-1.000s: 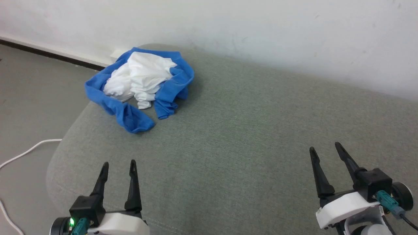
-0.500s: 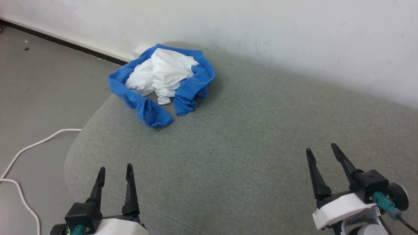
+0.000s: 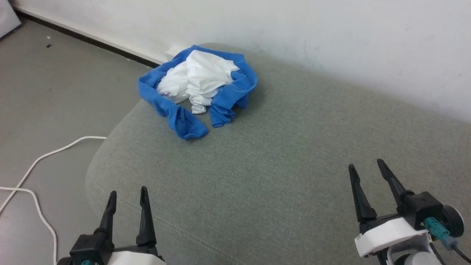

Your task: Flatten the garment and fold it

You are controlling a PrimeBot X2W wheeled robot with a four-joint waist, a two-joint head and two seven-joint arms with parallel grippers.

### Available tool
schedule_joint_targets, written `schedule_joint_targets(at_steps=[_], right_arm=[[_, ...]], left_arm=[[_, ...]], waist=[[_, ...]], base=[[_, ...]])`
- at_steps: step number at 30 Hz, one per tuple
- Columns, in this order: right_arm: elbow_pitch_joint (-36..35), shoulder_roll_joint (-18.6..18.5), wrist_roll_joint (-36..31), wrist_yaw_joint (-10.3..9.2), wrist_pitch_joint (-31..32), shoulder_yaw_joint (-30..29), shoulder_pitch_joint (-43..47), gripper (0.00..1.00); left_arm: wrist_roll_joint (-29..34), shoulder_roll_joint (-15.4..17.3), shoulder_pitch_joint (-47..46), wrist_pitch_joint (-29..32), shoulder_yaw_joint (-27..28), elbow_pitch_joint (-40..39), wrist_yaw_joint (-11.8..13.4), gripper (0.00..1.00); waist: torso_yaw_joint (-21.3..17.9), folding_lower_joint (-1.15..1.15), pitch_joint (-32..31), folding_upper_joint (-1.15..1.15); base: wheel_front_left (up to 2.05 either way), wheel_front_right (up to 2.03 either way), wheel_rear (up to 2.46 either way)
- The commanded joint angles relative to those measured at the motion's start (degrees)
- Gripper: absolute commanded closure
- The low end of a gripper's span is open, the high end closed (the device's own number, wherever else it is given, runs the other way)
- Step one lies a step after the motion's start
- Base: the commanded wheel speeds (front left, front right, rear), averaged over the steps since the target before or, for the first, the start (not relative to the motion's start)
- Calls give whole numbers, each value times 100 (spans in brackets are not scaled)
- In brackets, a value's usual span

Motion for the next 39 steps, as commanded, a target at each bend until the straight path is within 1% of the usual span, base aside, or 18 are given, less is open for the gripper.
schedule_joint_targets(at_steps=[1,17,29,33,35,39], right_arm=[[-26,17,48,-6,-69,4,-35,0],[-36,21,58,-6,-254,0,-70,0],[-8,21,85,-6,-255,-20,-71,0],[-59,21,61,-6,-253,-59,-44,0],[-125,21,27,-6,-222,-123,-16,0],[-305,21,-86,-6,-105,-224,37,0]], left_arm=[[-61,-26,72,-64,-5,-41,40,0],[-206,-30,115,-250,-118,-97,157,0],[-185,-30,80,-250,-94,-67,125,0],[62,10,-68,-250,-177,-176,21,0],[-13,6,-246,-247,-228,-332,-58,0],[133,188,-980,170,-462,-857,-265,0]], waist=[[66,0,8,-1],[399,0,71,-1],[386,0,99,-1],[393,0,147,-1],[411,0,205,-1],[437,0,350,-1]], base=[[0,0,0],[0,0,0],[0,0,0],[0,0,0],[0,0,0],[0,0,0]])
